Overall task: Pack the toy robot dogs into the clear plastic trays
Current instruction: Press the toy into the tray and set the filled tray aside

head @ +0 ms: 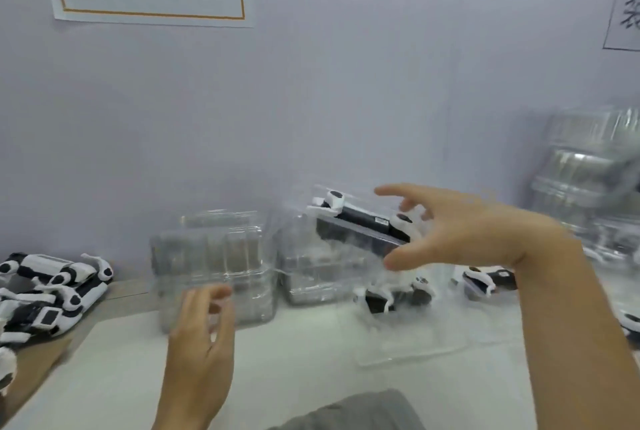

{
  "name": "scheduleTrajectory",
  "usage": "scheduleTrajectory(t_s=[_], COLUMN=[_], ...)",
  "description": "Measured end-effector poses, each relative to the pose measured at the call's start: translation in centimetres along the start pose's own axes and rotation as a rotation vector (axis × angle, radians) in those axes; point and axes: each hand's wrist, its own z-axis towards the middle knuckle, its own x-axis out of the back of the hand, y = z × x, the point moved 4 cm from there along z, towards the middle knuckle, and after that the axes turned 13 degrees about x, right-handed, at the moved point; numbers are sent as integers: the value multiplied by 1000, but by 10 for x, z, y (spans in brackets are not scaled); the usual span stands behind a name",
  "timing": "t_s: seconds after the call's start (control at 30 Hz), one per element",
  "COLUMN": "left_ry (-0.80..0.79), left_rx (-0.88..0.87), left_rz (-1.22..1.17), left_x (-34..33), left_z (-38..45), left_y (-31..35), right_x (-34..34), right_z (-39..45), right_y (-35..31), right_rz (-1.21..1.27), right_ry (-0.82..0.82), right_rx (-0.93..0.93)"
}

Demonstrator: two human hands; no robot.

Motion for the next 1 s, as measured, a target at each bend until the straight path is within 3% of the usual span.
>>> scheduleTrajectory(t_s=[0.1, 0.33, 0.47, 0.77, 1.0], left_ry=[-140, -101, -91, -52, -44], left_rx=[115, 171, 173, 169, 130], left_rz=[72, 35, 11, 25, 67], left_x=[-19, -22, -25, -29, -33], left_z=[-1, 5, 6, 13, 20], left_y=[-27, -37, -41, -53, -65], right_x=[41, 91, 75, 30, -12], right_z=[-16, 11, 52, 126, 130], right_y=[18, 98, 137, 184, 228], right_rz=[-82, -381, -462, -513, -565], right_ry=[77, 123, -12, -343, -570], right_rx=[-124, -423, -438, -279, -386])
